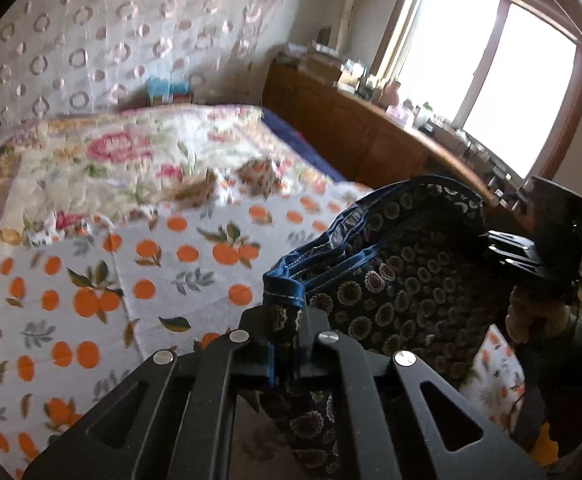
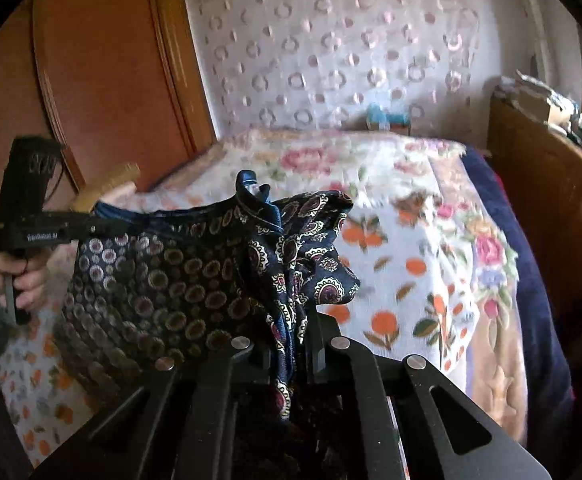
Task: Fold small clothes
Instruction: 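Lift the folded robe off the bed with both grippers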
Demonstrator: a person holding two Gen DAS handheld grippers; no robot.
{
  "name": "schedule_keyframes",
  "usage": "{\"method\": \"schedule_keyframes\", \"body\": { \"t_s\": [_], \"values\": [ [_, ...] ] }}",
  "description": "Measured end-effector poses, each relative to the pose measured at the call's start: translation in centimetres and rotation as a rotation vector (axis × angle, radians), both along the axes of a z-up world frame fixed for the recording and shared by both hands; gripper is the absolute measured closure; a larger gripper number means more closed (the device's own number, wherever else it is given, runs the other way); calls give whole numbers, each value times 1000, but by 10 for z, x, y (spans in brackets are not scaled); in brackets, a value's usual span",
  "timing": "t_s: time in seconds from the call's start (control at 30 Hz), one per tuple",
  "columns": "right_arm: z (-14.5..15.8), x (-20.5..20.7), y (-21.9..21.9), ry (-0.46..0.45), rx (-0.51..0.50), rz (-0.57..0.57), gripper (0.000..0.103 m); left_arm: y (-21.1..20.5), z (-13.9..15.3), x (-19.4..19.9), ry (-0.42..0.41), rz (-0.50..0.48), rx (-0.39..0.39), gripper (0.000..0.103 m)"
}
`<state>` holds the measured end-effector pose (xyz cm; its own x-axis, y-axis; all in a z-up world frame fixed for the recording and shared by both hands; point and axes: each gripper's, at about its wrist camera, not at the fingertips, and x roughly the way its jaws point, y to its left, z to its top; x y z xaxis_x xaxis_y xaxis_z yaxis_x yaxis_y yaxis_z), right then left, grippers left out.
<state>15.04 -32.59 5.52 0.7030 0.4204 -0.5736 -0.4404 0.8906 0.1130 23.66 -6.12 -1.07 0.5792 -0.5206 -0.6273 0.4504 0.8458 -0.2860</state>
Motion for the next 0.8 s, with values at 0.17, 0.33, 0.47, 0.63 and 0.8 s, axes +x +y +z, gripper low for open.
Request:
{"method": "schedule_keyframes", "body": {
  "t_s": [0.17,0.33,0.47,0.63,0.8],
  "values": [
    [25,-12,4,-82,5,18,94,15,30,-21,-88,29,-24,97],
    [41,-18,14,-137,-11,49,94,35,48,-31,-146,68,-29,98],
    [43,-13,29,-172,-38,94,95,57,57,-36,-179,117,-25,98],
    [50,1,52,-217,-64,173,95,91,65,-44,-215,192,-14,98],
    [52,25,85,-245,-96,275,95,141,70,-62,-251,300,-16,98]
  ]
}}
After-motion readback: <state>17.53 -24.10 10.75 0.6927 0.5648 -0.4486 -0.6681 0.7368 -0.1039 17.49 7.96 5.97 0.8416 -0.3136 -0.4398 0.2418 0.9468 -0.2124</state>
